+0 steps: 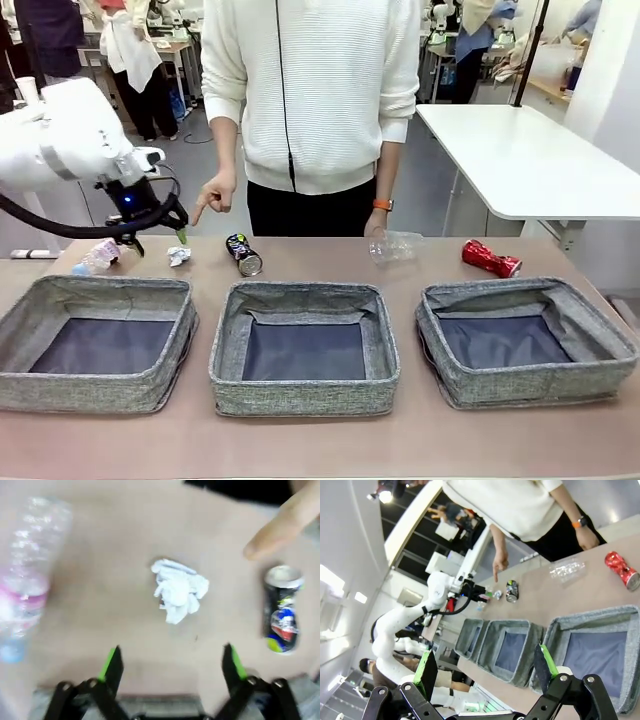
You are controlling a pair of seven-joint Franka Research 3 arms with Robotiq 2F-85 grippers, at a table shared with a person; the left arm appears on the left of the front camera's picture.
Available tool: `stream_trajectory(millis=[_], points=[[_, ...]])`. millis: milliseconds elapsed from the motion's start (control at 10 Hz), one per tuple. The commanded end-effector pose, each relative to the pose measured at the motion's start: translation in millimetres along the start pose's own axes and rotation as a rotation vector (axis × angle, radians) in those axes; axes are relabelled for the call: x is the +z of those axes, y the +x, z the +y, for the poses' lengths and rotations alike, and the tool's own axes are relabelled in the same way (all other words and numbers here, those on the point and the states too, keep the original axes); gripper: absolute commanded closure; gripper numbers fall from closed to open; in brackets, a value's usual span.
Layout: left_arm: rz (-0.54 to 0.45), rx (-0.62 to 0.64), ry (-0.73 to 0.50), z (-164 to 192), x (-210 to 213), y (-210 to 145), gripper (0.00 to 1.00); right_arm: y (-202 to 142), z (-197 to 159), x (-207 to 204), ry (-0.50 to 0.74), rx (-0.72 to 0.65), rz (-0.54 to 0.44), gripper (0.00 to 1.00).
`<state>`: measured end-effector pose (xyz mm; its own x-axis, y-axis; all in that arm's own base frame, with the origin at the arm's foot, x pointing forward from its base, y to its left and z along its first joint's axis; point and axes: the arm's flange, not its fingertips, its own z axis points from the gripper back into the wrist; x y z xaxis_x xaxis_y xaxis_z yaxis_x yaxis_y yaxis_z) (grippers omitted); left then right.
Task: Sort the waste into the appropriate baskets.
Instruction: Pick up the waste item pointed out by the person.
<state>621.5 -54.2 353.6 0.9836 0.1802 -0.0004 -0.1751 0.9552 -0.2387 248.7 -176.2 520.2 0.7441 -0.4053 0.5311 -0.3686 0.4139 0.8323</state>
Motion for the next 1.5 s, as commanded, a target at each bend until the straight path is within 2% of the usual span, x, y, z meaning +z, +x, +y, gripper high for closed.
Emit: stream_trajectory(millis=[0,300,400,600,700,800,900,1000,1200,1300,1400], points=[[0.11,-0.008,-0.032,-1.3,-3.8,16.0,0.0,3.4,1.3,-0.2,0.014,0.027,-0.01,0.0],[0.127,0.019,-0.004,8.6,-22.6,22.5,0.0,3.4,1.3,-0.2,0.014,0.027,-0.01,0.0],[0.123,-0.006,-0.019,9.1,-24.9,22.3,0.0,3.4,1.3,-0.2,0.014,0.027,-0.01,0.0],[0.04,-0.028,-0.019,8.3,-29.4,22.3,0.0,3.4,1.3,-0.2,0.014,0.027,-0.01,0.0],[-0.029,-0.021,-0.007,8.5,-31.4,23.5,0.13,3.4,1.3,-0.2,0.014,0.027,-0.01,0.0],[-0.05,-0.029,0.007,7.9,-34.6,22.6,0.59,3.4,1.3,-0.2,0.014,0.027,-0.01,0.0],[-0.041,-0.024,0.022,7.4,-36.4,22.5,0.73,3.4,1.3,-0.2,0.014,0.027,-0.01,0.0],[-0.018,-0.024,0.044,9.6,-38.9,22.7,1.0,3.4,1.3,-0.2,0.014,0.027,-0.01,0.0],[0.007,-0.037,0.083,8.8,-41.8,20.0,1.0,3.4,1.3,-0.2,0.014,0.027,-0.01,0.0],[0.007,-0.038,0.087,5.9,-42.6,19.1,0.97,3.4,1.3,-0.2,0.014,0.027,-0.01,0.0],[0.006,-0.04,0.092,5.9,-43.0,18.2,1.0,3.4,1.3,-0.2,0.014,0.027,-0.01,0.0]])
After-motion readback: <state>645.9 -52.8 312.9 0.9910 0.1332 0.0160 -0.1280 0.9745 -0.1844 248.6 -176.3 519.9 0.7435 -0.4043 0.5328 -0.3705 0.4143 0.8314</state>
